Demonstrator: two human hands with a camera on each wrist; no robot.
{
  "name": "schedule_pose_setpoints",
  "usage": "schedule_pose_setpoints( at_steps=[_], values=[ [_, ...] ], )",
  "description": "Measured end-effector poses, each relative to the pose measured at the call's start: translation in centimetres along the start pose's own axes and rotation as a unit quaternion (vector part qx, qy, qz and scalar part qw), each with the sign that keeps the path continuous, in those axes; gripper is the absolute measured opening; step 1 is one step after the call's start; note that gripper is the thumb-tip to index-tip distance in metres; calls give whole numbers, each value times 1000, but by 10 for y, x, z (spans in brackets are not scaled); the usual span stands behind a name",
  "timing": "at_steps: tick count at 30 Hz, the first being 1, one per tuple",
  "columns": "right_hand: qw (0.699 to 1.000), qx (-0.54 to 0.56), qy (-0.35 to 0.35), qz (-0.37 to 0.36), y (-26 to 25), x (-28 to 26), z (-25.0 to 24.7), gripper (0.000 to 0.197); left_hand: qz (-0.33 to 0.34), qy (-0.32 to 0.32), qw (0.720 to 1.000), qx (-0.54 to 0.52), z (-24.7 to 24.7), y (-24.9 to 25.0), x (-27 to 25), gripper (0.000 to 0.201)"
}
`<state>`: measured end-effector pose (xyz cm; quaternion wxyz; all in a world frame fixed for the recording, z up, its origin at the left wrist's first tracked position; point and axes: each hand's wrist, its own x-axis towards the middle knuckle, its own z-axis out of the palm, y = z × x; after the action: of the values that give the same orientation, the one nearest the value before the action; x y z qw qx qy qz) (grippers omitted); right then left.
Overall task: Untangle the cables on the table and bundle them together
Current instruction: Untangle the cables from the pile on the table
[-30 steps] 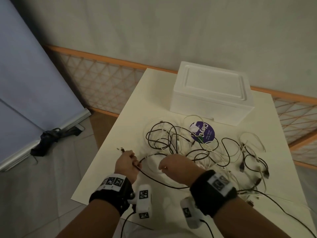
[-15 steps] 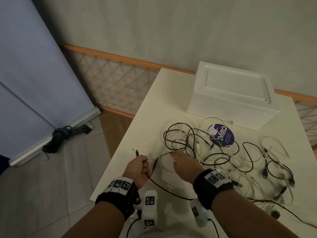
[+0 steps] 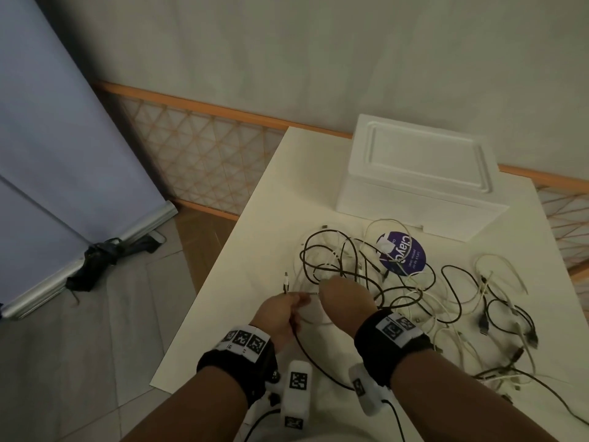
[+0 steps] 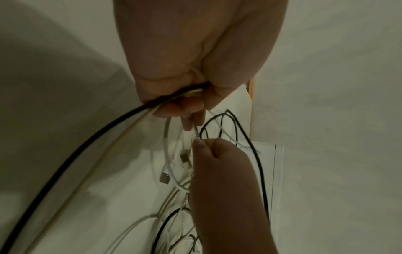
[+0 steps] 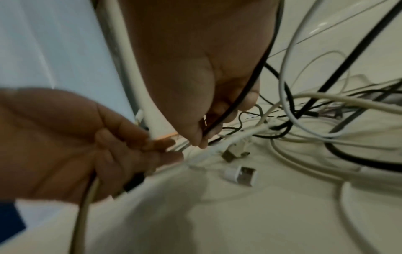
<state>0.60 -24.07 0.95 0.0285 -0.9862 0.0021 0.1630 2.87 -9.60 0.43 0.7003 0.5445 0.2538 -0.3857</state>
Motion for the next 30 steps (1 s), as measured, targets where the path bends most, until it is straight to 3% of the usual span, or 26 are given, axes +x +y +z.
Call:
schedule_pose_setpoints(
  at_steps=[4, 7, 10, 14, 18, 21, 24, 27, 30],
  values=[
    [998, 55, -2, 11, 16, -3, -4, 23, 4, 20, 1000, 16, 4, 0, 7, 21],
    [999, 28, 4, 24, 20, -12, -1, 24, 11, 23, 999, 34, 5, -3, 11, 17],
    [998, 23, -49, 38, 22, -17, 2, 24, 10, 19, 999, 39, 5, -4, 11, 16],
    [997, 22, -80, -2, 24, -19, -7, 25, 19, 27, 999, 27, 1, -1, 14, 20],
    [998, 50, -42, -9, 27, -23, -25, 18, 41, 26, 999, 16, -2, 5, 17, 24],
    [998, 52, 11, -14, 29, -27, -40, 24, 52, -1, 999, 2, 1, 14, 14, 24],
    [981, 181, 67, 20, 30, -35, -51, 32, 63, -13, 998, 5, 5, 21, 11, 25],
    [961, 266, 75, 17, 31, -42, -59, 41, 72, -19, 997, 6, 7, 23, 10, 26],
    [964, 246, 106, -9, 33, -43, -62, 29, 78, -25, 996, 16, 13, 25, 4, 25]
  ],
)
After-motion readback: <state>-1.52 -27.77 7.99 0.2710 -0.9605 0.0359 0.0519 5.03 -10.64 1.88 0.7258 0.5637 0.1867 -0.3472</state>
